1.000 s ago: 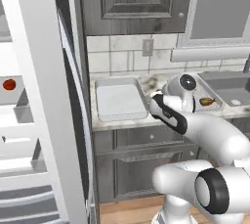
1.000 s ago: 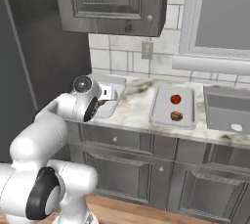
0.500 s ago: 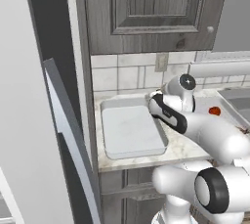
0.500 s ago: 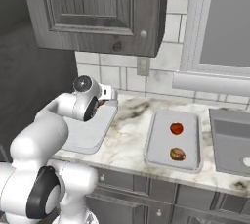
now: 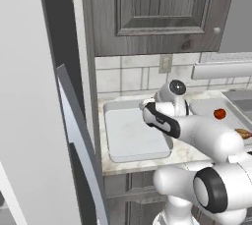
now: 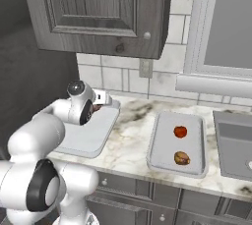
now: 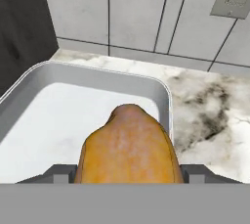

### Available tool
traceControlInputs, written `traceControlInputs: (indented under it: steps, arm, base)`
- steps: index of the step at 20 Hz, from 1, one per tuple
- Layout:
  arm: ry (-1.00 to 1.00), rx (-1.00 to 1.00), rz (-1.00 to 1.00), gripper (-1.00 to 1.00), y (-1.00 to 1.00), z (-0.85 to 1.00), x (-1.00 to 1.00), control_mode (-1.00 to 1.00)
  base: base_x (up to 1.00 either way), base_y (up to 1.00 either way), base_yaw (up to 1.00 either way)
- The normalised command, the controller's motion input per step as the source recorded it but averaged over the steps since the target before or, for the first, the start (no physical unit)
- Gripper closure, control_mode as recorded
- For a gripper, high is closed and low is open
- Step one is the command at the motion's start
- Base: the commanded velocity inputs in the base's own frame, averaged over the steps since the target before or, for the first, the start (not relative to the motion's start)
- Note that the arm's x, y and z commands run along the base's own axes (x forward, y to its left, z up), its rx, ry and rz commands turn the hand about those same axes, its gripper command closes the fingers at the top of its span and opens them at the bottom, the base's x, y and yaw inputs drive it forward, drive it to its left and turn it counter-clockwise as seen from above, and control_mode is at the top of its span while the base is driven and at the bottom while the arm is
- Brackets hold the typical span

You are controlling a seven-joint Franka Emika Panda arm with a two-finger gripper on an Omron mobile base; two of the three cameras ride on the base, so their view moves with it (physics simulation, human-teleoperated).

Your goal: Place one tomato and one chicken drumstick in each tupperware on the nearby counter, to pack two identical lunches.

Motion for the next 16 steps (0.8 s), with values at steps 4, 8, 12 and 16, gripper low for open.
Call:
traceControlInputs:
  steps: [4, 8, 12, 16]
  arm:
    - [0.03, -0.05, 0.0, 1.0, 0.38, -0.66, -0.16, -1.0]
    - [0.02, -0.03, 0.0, 1.0, 0.22, -0.48, -0.49, -1.0]
    - [0.07, 0.0, 0.0, 1.0, 0.01, -0.12, -0.5, -1.0]
    - [0.12, 0.01, 0.0, 1.0, 0.0, 0.0, -0.56, -1.0]
  base:
    - [0.0, 0.0, 0.0]
    - [0.0, 0.0, 0.0]
    - [0.0, 0.0, 0.0]
    - [0.0, 0.0, 0.0]
